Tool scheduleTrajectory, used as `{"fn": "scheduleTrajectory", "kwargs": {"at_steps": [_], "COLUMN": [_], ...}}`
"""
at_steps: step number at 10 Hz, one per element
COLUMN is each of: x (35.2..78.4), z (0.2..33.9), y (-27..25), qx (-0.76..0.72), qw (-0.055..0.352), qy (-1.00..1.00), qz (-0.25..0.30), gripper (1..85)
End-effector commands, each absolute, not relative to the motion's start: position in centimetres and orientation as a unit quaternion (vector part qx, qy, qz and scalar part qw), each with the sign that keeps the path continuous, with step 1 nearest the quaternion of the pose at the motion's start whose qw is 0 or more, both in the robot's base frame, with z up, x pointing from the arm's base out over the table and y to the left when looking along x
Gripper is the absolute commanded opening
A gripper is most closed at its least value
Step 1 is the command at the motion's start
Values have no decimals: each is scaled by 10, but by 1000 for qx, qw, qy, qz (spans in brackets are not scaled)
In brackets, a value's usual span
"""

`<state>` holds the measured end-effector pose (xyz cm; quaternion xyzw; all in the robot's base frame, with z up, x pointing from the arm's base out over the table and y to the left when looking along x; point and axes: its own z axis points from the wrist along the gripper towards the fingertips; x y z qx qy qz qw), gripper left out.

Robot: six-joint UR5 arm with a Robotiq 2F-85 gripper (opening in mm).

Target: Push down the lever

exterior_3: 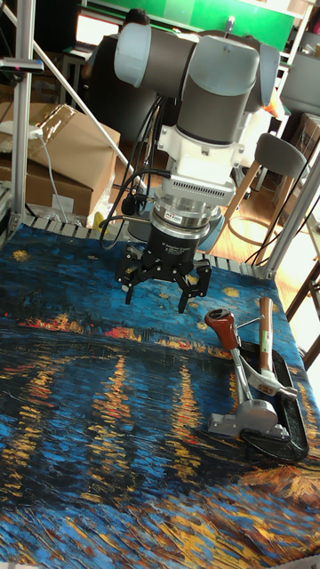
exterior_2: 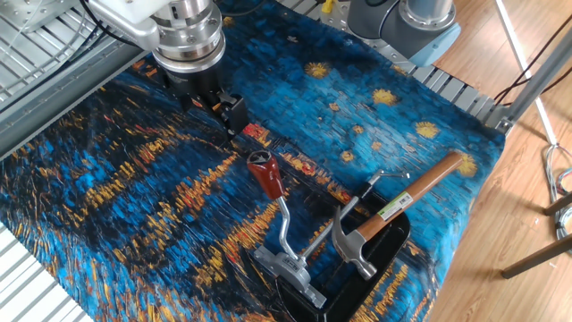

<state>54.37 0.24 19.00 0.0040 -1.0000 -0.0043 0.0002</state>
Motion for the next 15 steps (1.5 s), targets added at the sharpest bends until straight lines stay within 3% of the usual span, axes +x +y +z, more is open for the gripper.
{"fn": "scheduleTrajectory", "kwargs": {"at_steps": [1, 10, 11, 12, 13, 14, 15], "x": [598, 596, 575, 560, 558, 550, 534], "z": [198, 192, 186, 176, 170, 163, 167], "y": [37, 35, 44, 85, 89, 58, 44], "qx": [-14, 17, 45, 38, 45, 94, 113], "qw": [-104, -103, -68, -47, -48, -37, -7], "qy": [-992, -992, -993, -986, -984, -989, -990], "qz": [-68, -65, -84, -157, -165, -106, -81], "gripper": [17, 17, 17, 17, 17, 17, 13]}}
